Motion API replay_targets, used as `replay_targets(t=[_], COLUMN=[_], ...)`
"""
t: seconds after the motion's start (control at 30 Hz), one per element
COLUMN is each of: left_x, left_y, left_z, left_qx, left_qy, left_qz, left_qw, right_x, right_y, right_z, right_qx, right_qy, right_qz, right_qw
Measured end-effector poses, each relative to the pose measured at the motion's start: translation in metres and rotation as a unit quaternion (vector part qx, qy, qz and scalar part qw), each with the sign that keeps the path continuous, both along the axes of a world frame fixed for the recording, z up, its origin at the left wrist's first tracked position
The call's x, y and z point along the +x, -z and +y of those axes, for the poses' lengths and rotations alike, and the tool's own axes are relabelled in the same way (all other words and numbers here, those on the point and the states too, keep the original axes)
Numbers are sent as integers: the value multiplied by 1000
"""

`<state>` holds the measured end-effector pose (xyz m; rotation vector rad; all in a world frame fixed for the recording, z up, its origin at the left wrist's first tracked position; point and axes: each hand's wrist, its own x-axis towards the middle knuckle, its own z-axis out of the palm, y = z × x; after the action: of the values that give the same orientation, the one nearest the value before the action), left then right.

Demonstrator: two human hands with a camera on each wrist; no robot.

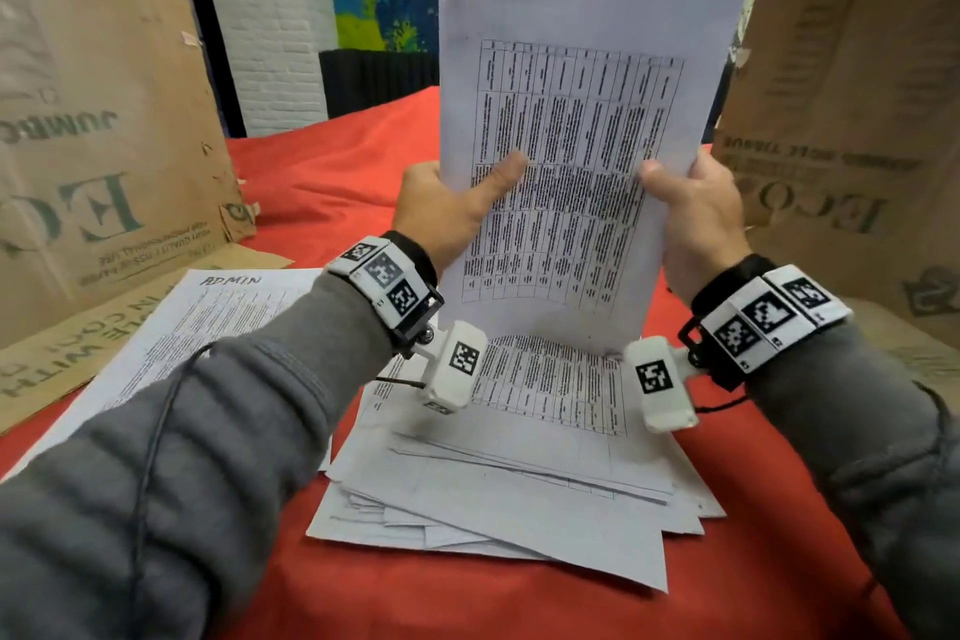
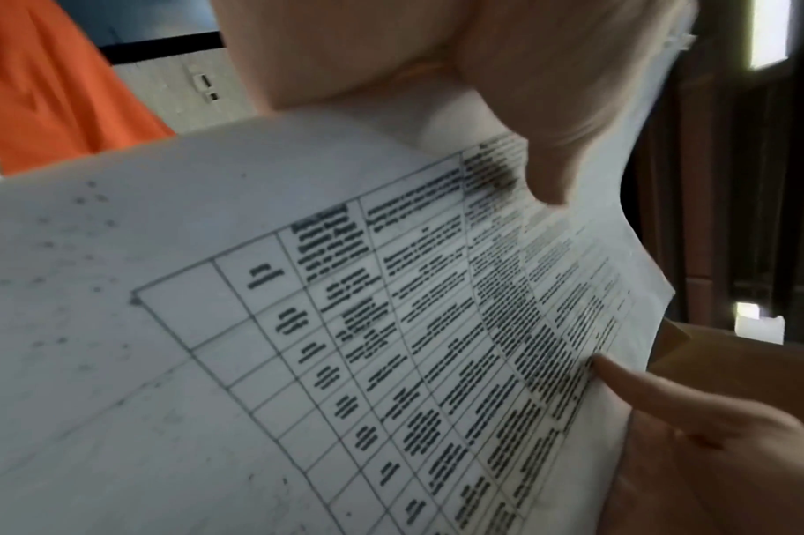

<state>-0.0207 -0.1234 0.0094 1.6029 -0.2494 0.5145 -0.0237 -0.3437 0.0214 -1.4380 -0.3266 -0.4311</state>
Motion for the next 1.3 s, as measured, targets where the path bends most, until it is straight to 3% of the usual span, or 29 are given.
replay_targets(t=[0.13,0.2,0.23,0.27,0.3,0.33,0.37,0.4,0.43,0.47,0.5,0.53,0.63,0.73,0.77,0.8,0.87,0.93,1.07,1.23,1.3], left_x=[1,3,5,5,5,4,3,2,2,5,0,-3,-8,-18,-20,-24,-31,-38,-43,-43,-44], left_y=[-12,-20,-20,-19,-14,-8,-1,6,14,22,25,28,35,32,29,25,17,11,7,4,4], left_z=[-5,3,9,14,19,21,24,23,21,20,15,11,2,-7,-10,-13,-21,-27,-39,-52,-53], left_qx=[63,74,78,82,82,78,60,36,9,-12,-20,-24,-29,-30,-27,-22,-10,12,64,41,48], left_qy=[-63,-72,-69,-68,-62,-58,-46,-29,-14,-5,2,12,39,66,71,78,84,84,64,79,84], left_qz=[-37,-37,-26,-12,9,32,60,87,110,132,154,173,186,182,181,177,156,138,92,84,86], left_qw=[995,994,994,994,995,995,995,995,994,991,988,985,981,981,980,981,984,987,992,993,992], right_x=[1,4,10,18,25,31,34,35,32,31,25,23,15,6,1,-3,-8,-5,4,12,13], right_y=[-6,-9,-7,-2,5,16,27,41,50,56,55,53,33,-6,-25,-44,-87,-127,-175,-185,-182], right_z=[-10,-36,-55,-78,-97,-114,-126,-135,-138,-143,-142,-144,-144,-133,-125,-118,-101,-79,-21,34,39], right_qx=[-30,-94,-168,-293,-450,-599,-705,-769,-800,-807,-797,-776,-643,-355,-232,-122,19,72,95,51,57], right_qy=[-49,-23,16,70,116,146,157,153,146,139,136,128,133,129,108,84,41,4,46,94,78], right_qz=[14,60,84,100,122,150,191,226,254,265,277,283,287,243,224,199,126,41,-53,-105,-81], right_qw=[998,993,982,948,877,773,665,577,523,509,520,549,698,893,940,969,991,997,993,989,992])
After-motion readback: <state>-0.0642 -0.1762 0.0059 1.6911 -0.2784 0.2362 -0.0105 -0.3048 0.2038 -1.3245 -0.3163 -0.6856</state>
